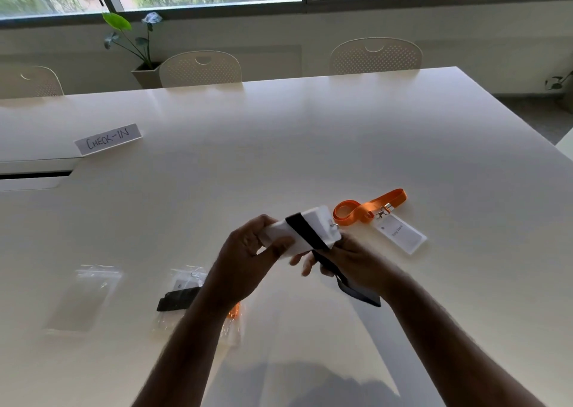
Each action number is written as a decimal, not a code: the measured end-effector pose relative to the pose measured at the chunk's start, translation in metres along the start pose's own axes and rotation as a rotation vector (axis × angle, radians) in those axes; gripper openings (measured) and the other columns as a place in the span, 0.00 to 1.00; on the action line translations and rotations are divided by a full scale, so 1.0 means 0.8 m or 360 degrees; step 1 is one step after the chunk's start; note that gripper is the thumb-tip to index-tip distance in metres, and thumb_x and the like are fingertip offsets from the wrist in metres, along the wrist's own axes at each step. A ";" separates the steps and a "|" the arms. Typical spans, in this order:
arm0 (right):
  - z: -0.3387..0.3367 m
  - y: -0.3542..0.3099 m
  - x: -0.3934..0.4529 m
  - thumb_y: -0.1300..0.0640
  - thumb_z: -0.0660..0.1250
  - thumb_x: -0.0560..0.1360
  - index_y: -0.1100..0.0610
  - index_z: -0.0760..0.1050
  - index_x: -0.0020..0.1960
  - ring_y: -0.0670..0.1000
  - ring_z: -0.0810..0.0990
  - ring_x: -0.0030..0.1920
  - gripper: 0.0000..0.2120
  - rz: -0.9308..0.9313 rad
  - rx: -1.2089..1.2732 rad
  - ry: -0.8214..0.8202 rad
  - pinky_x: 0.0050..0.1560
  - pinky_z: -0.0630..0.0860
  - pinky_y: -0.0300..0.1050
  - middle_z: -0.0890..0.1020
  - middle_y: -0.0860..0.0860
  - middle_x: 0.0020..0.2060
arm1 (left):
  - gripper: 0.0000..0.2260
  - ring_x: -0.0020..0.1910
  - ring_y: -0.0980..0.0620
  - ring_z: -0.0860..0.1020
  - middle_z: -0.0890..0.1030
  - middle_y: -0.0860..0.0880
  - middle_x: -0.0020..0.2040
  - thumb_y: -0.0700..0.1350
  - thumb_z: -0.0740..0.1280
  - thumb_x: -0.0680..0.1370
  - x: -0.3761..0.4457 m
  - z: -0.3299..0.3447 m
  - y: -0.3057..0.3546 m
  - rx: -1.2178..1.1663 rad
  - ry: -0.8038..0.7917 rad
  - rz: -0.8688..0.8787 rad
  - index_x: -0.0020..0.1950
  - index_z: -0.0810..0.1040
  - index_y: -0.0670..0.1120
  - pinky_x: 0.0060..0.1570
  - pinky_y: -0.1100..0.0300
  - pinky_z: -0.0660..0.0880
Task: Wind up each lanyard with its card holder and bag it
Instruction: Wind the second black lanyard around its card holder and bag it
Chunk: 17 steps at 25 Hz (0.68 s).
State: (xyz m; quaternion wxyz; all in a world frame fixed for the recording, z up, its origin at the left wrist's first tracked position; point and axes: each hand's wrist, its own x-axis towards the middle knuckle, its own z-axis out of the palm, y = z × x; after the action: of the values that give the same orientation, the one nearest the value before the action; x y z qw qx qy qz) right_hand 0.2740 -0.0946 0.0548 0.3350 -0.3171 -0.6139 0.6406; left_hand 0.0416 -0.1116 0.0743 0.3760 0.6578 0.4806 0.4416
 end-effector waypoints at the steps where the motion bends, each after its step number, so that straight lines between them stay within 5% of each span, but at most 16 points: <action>1: 0.006 0.002 0.000 0.61 0.54 0.89 0.55 0.80 0.63 0.50 0.84 0.45 0.15 -0.0018 0.0047 -0.0013 0.38 0.68 0.42 0.87 0.55 0.53 | 0.06 0.41 0.60 0.80 0.83 0.54 0.42 0.55 0.74 0.76 0.001 0.001 0.000 -0.0013 0.0051 -0.0001 0.48 0.80 0.56 0.40 0.65 0.78; 5: 0.007 0.008 0.006 0.57 0.58 0.86 0.54 0.82 0.56 0.53 0.85 0.45 0.13 -0.0083 0.0082 0.0117 0.39 0.70 0.44 0.87 0.56 0.50 | 0.09 0.42 0.47 0.81 0.83 0.49 0.43 0.56 0.73 0.77 0.009 0.009 0.000 0.0031 0.0125 -0.0041 0.49 0.77 0.53 0.39 0.50 0.79; 12: -0.001 0.027 -0.002 0.56 0.65 0.85 0.57 0.84 0.58 0.54 0.86 0.41 0.10 -0.0094 -0.0016 0.0282 0.38 0.79 0.45 0.87 0.57 0.42 | 0.09 0.36 0.59 0.78 0.83 0.50 0.41 0.52 0.73 0.79 0.027 0.015 -0.007 0.0100 0.0320 -0.0098 0.46 0.77 0.49 0.35 0.61 0.76; 17: -0.006 0.029 -0.012 0.57 0.68 0.84 0.58 0.85 0.58 0.55 0.85 0.41 0.08 -0.0112 -0.0042 0.0286 0.40 0.81 0.45 0.87 0.58 0.40 | 0.10 0.37 0.50 0.80 0.82 0.52 0.39 0.51 0.73 0.80 0.043 0.013 -0.013 0.0252 0.0546 -0.0141 0.48 0.77 0.47 0.37 0.54 0.77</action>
State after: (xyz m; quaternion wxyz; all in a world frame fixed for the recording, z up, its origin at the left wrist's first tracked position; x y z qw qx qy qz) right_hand 0.2824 -0.1002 0.0317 0.4069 -0.3559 -0.6005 0.5891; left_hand 0.0531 -0.0765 0.0689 0.2546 0.5785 0.5994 0.4911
